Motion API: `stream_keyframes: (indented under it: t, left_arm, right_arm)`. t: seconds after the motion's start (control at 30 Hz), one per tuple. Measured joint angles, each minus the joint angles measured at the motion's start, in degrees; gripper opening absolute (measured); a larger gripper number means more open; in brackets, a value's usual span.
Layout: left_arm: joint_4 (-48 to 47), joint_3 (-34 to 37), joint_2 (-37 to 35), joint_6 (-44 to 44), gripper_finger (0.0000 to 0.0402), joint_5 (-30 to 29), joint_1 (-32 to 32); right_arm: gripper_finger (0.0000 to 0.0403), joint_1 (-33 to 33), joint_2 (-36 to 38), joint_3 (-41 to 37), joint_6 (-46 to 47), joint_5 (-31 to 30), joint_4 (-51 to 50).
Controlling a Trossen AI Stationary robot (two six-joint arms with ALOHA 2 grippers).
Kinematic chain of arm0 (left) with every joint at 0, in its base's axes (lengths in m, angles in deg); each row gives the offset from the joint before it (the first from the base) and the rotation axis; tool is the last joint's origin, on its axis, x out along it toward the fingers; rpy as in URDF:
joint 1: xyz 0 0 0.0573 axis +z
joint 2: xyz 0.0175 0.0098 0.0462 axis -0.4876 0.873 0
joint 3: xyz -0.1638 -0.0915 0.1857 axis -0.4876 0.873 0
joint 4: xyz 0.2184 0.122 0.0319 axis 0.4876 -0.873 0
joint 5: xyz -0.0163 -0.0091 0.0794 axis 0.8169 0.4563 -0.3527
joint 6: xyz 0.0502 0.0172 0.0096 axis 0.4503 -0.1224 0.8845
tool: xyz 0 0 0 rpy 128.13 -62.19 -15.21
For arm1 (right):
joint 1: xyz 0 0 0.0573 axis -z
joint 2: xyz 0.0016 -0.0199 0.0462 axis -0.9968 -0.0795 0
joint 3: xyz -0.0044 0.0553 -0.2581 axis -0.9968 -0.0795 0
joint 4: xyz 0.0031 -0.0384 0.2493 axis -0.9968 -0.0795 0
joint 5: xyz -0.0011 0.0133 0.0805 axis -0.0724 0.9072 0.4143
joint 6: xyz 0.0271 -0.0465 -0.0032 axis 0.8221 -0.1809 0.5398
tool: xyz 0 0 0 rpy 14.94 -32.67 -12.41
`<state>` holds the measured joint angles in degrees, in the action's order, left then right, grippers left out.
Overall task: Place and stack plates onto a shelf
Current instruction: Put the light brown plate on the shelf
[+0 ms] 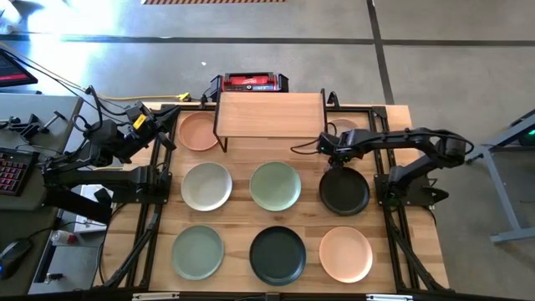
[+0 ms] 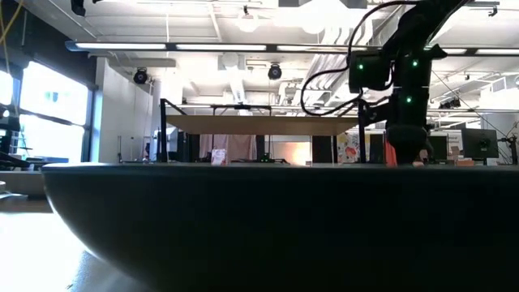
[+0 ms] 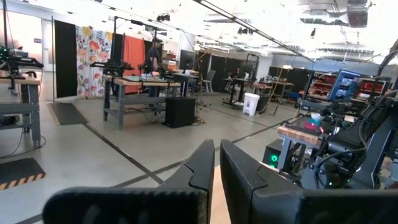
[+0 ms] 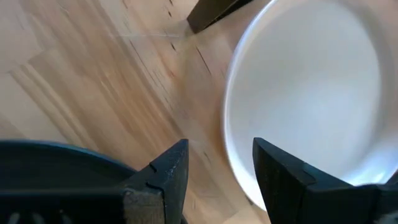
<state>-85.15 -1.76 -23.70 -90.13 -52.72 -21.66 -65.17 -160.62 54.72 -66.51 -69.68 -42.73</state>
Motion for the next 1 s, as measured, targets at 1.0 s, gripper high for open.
stream_keyframes:
  t: [1.0]
  left_arm:
    - [-1.8, 0.0, 0.0, 0.0, 0.0017, 0.0, 0.0]
  right_arm:
    - [0.0158, 0.6, -1.0, -0.2, -2.4, -1.5, -0.7]
